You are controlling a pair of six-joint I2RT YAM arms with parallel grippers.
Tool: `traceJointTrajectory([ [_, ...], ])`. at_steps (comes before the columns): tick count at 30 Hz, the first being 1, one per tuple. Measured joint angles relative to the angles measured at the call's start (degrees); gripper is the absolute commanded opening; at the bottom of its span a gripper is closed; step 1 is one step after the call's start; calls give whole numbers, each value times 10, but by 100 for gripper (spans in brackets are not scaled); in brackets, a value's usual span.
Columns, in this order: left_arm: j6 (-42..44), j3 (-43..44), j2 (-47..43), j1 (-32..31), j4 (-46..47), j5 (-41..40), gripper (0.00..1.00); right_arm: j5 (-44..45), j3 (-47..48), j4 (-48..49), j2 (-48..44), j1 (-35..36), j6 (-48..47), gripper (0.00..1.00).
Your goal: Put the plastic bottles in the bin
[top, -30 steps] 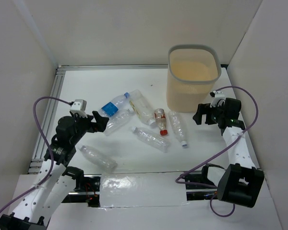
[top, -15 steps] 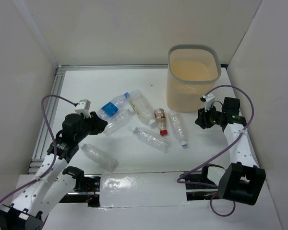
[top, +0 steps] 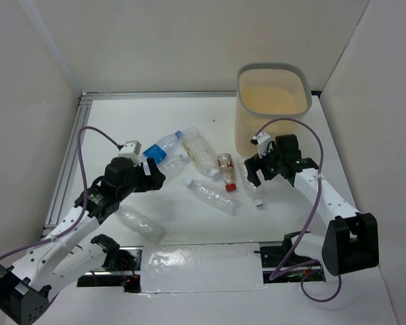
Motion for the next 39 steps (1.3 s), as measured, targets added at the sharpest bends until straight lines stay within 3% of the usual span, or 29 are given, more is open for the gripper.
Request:
traceJointTrajectory([
  [4,-19,1,0,-33,-15,-29,93,56,-13,42,25,27,28,99],
  [11,-162,1,-19,-128,-80,-114,93,114,-50,100,81,71,57,94],
  [15,-259,3,-6,-199,-127,-169,93,135,-61,123,112,89,70,79],
  [16,-285,7,3,-209,-144,-176,93,138,-62,128,118,91,74,71],
  [20,-381,21,55,-222,-206,-197,94,142,-63,139,119,93,77,54],
  [24,-456,21,81,-224,-259,-202,94,111,-59,110,94,94,48,38],
  [31,-558,38,134,-267,-341,-231,97,33,38,-1,3,129,-63,30],
  [39,-648,166,237,-374,-450,-304,98,-56,193,-61,7,184,-107,26],
])
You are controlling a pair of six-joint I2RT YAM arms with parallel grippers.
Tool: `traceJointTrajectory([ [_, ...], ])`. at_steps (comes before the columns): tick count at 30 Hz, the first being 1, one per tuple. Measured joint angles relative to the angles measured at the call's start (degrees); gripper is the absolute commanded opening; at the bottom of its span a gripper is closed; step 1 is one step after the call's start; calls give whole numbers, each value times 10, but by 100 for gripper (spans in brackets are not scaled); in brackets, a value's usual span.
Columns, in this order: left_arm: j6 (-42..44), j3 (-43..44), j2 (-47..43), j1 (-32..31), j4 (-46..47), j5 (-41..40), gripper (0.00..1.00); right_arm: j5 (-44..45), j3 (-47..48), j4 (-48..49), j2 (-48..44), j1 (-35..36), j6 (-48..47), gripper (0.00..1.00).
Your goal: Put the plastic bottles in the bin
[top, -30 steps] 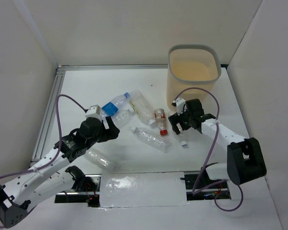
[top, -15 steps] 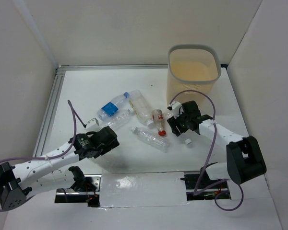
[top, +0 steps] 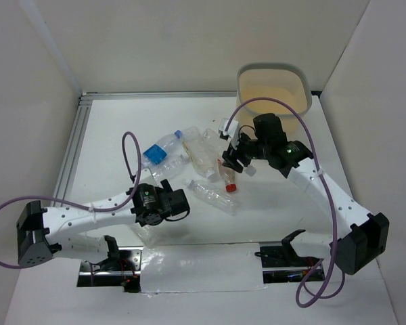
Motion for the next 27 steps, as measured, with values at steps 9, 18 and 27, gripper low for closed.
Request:
traceJointTrajectory([
  [9,-88,23,-1,-19,-80,-36,98,14,136,44,51,38,66,25],
  [18,-56,33,-24,-18,-113,-70,99,161,263,163,125,-39,141,23],
  [27,-16,26,-6,-1,-110,-56,99,183,322,186,176,-165,180,41],
])
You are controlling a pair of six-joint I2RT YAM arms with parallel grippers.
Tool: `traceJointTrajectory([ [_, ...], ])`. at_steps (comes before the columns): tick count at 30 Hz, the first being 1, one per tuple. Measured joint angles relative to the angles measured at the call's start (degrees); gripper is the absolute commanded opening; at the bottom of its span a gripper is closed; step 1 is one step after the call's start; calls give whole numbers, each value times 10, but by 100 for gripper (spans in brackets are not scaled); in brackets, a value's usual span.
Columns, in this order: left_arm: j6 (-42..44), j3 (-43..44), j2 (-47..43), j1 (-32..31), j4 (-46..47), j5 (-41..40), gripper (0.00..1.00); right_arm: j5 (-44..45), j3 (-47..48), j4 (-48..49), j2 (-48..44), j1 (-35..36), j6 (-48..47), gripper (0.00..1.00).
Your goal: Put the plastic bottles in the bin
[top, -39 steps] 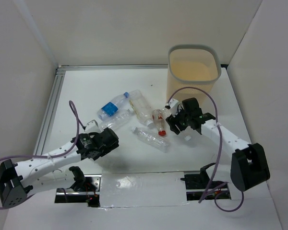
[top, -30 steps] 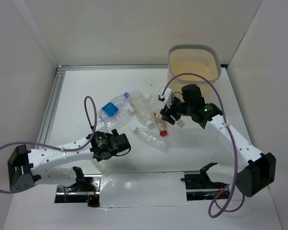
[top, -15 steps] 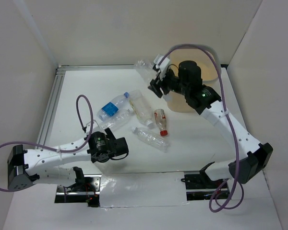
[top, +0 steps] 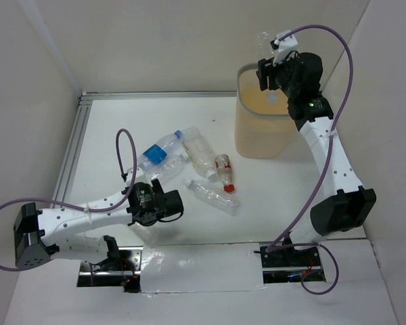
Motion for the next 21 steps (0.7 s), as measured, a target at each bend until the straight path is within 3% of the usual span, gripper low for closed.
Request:
traceJointTrajectory([
  [1,5,-3,0,0,0,4,99,-4,0,-1,3,-9,0,67],
  [2,7,-5,-1,0,0,7,99,-5,0,-1,11,-23,0,67],
  [3,9,-9,-3,0,1,11,99,-11,2,-7,19,-33,-2,100],
  [10,20,-34,6,0,-3,39,99,-73,12,-43,53,-68,-1,100],
  [13,17,-43,19,0,-1,48,99,-132,30,-58,48,-88,0,93],
  [16,1,-58,27,-2,0,57,99,-199,42,-77,24,-107,1,85],
  [21,-43,-103,29,-6,7,78,99,-270,5,-88,-67,-114,-3,84],
])
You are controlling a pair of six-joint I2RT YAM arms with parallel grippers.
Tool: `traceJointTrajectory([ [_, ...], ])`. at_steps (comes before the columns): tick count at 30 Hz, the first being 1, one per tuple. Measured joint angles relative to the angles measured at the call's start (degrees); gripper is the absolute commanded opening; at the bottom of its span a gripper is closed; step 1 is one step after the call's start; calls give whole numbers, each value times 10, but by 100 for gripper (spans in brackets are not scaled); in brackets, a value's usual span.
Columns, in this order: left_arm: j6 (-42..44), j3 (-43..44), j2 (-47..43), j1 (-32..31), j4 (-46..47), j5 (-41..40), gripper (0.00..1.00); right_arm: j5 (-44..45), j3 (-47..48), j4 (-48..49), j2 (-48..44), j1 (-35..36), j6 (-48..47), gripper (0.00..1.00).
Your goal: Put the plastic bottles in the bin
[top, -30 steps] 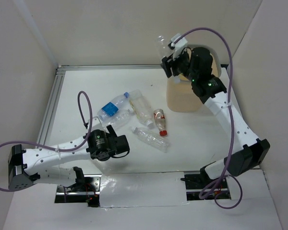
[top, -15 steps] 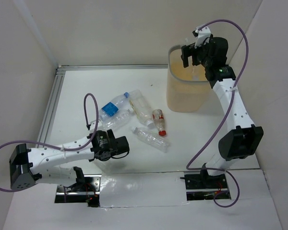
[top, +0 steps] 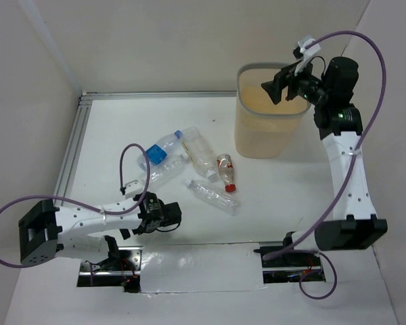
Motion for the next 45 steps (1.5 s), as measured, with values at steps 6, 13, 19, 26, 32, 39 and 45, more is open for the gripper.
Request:
traceJointTrajectory([
  [6,-24,-69,-7,0,63,16,99,-64,-63,-17,-76,-14,-2,84],
  [13,-35,-90,4,0,127,11,68,-113,-109,-73,-79,-29,-2,79],
  [19,-41,-103,-13,0,144,-11,32,-194,-116,-150,-89,-30,-56,55],
  [26,-11,-21,-37,-32,115,-38,11,-240,-146,-267,-116,11,-191,30],
  [32,112,200,-14,-58,122,-113,8,-184,-284,-301,-182,59,-254,72],
  [39,452,302,-2,-35,391,-136,8,-93,-416,-294,-256,59,-286,37],
  [45,651,422,87,96,599,-1,8,-32,-500,-290,-315,56,-310,32],
])
